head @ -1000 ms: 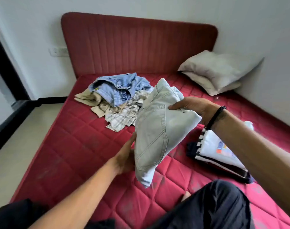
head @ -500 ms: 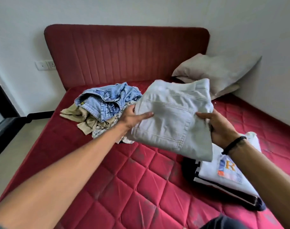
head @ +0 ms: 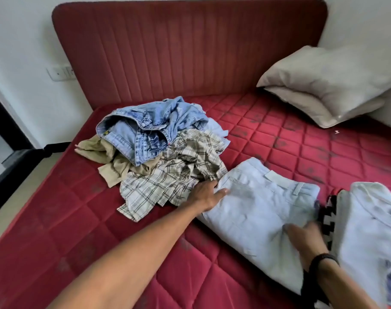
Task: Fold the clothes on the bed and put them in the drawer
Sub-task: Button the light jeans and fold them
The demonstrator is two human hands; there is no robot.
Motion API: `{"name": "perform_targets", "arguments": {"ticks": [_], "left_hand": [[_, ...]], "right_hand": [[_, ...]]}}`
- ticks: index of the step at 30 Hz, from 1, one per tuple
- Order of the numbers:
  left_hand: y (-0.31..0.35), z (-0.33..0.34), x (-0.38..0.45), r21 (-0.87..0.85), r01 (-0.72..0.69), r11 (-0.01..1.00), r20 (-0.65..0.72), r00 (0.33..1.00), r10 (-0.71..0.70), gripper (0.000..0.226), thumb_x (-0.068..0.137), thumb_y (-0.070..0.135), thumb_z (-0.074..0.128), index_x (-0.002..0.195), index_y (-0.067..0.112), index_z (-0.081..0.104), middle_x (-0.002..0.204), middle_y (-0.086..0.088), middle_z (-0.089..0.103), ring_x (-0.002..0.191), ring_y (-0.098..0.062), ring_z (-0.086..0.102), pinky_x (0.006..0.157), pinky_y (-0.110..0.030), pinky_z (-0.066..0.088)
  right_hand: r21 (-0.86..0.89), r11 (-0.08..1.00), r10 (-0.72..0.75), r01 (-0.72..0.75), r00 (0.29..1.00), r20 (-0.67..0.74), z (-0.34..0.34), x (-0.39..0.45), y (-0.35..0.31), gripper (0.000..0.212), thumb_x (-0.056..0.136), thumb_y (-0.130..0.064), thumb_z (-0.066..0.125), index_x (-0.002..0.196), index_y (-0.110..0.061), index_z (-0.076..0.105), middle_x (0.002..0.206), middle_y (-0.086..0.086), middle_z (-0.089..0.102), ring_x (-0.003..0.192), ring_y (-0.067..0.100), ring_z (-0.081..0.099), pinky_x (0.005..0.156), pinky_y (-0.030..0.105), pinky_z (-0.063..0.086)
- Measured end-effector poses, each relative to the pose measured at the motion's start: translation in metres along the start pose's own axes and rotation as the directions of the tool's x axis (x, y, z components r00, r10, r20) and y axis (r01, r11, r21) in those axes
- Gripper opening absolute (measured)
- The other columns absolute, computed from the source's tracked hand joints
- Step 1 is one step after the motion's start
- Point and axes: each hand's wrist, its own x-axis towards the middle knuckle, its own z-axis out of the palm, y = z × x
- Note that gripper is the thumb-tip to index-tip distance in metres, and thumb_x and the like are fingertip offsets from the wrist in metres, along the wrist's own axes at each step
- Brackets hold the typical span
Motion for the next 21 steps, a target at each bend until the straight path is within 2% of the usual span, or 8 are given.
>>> {"name": "perform_targets", "arguments": {"ticks": [2, 3, 5, 8, 11, 14, 18, 21], "left_hand": [[0.002, -0.016, -0.003, 0.134, -0.038, 0.990, -0.054, 0.998, 0.045, 0.072, 0.098, 0.071, 0.038, 0.150, 0.022, 0.048, 0.156, -0.017, 0.042, 0.145, -0.036, 0.037, 0.118, -0.049, 0.031], [0.002, -0.024, -0.007, 0.196, -0.046, 0.979, -0.073, 0.995, 0.061, 0.068, 0.098, 0.073, 0.034, 0.149, 0.029, 0.048, 0.157, -0.015, 0.039, 0.146, -0.035, 0.034, 0.119, -0.051, 0.027], [-0.007, -0.035, -0.015, 0.251, -0.058, 0.966, -0.080, 0.994, 0.080, 0.062, 0.099, 0.074, 0.025, 0.148, 0.041, 0.044, 0.161, -0.009, 0.033, 0.149, -0.032, 0.027, 0.119, -0.054, 0.020], [-0.037, -0.043, -0.023, 0.305, -0.052, 0.951, -0.046, 0.997, 0.070, 0.060, 0.103, 0.068, 0.017, 0.155, 0.043, 0.033, 0.172, -0.005, 0.010, 0.158, -0.028, 0.005, 0.126, -0.054, 0.005], [-0.074, -0.052, -0.027, 0.455, -0.020, 0.890, -0.047, 0.998, 0.047, 0.063, 0.102, 0.071, 0.016, 0.159, 0.046, 0.024, 0.173, -0.006, -0.004, 0.158, -0.030, -0.008, 0.125, -0.058, -0.010], [-0.100, -0.059, -0.023, 0.509, 0.030, 0.860, -0.040, 0.999, -0.011, 0.073, 0.090, 0.085, 0.014, 0.157, 0.056, 0.012, 0.166, 0.001, -0.021, 0.154, -0.035, -0.023, 0.111, -0.074, -0.022], [-0.132, -0.055, -0.006, 0.568, 0.047, 0.822, -0.097, 0.995, 0.010, 0.067, 0.094, 0.081, 0.013, 0.156, 0.057, 0.008, 0.166, 0.002, -0.025, 0.150, -0.036, -0.029, 0.108, -0.081, -0.016], [-0.155, -0.066, 0.011, 0.564, 0.091, 0.821, -0.170, 0.985, 0.007, 0.057, 0.104, 0.061, 0.032, 0.157, 0.053, 0.012, 0.167, 0.003, -0.026, 0.154, -0.035, -0.022, 0.110, -0.083, -0.010]], "right_hand": [[-0.348, 0.922, -0.193, 0.172, 0.981, -0.028, 0.005, -0.009, -0.011, 0.077, 0.085, -0.009, 0.066, 0.152, 0.000, 0.029, 0.142, 0.034, 0.048, 0.124, 0.048, 0.054, 0.103, 0.055, 0.044], [-0.550, 0.786, -0.363, 0.283, 0.931, -0.039, 0.009, -0.017, -0.015, 0.087, 0.087, -0.022, 0.064, 0.159, -0.012, 0.016, 0.157, 0.033, 0.028, 0.137, 0.051, 0.038, 0.108, 0.060, 0.036], [-0.769, 0.415, -0.644, 0.486, 0.754, 0.129, 0.025, -0.032, -0.016, 0.080, 0.090, -0.041, 0.048, 0.163, -0.027, 0.016, 0.168, 0.022, 0.009, 0.149, 0.048, 0.019, 0.113, 0.067, 0.025], [-0.749, 0.261, -0.535, 0.609, 0.737, 0.412, 0.056, -0.035, -0.003, 0.067, 0.097, -0.065, 0.024, 0.161, -0.046, 0.017, 0.171, 0.005, 0.013, 0.154, 0.040, 0.017, 0.112, 0.069, 0.023], [-0.785, 0.117, -0.443, 0.608, 0.739, 0.507, 0.081, -0.025, 0.015, 0.071, 0.094, -0.079, 0.008, 0.158, -0.052, 0.020, 0.169, 0.000, 0.025, 0.154, 0.037, 0.021, 0.109, 0.069, 0.023], [-0.804, 0.133, -0.458, 0.580, 0.755, 0.469, 0.093, -0.024, 0.004, 0.079, 0.090, -0.085, 0.007, 0.158, -0.048, 0.023, 0.168, 0.004, 0.025, 0.154, 0.038, 0.019, 0.109, 0.068, 0.019], [-0.718, 0.214, -0.508, 0.662, 0.703, 0.498, 0.134, -0.004, -0.030, 0.084, 0.091, -0.082, 0.015, 0.161, -0.037, 0.020, 0.171, 0.007, 0.012, 0.158, 0.029, 0.006, 0.120, 0.063, 0.005], [-0.672, 0.309, -0.566, 0.673, 0.698, 0.439, 0.177, 0.039, -0.063, 0.073, 0.090, -0.073, 0.037, 0.147, -0.028, 0.037, 0.150, 0.009, 0.041, 0.144, 0.032, 0.037, 0.116, 0.059, 0.026]]}}
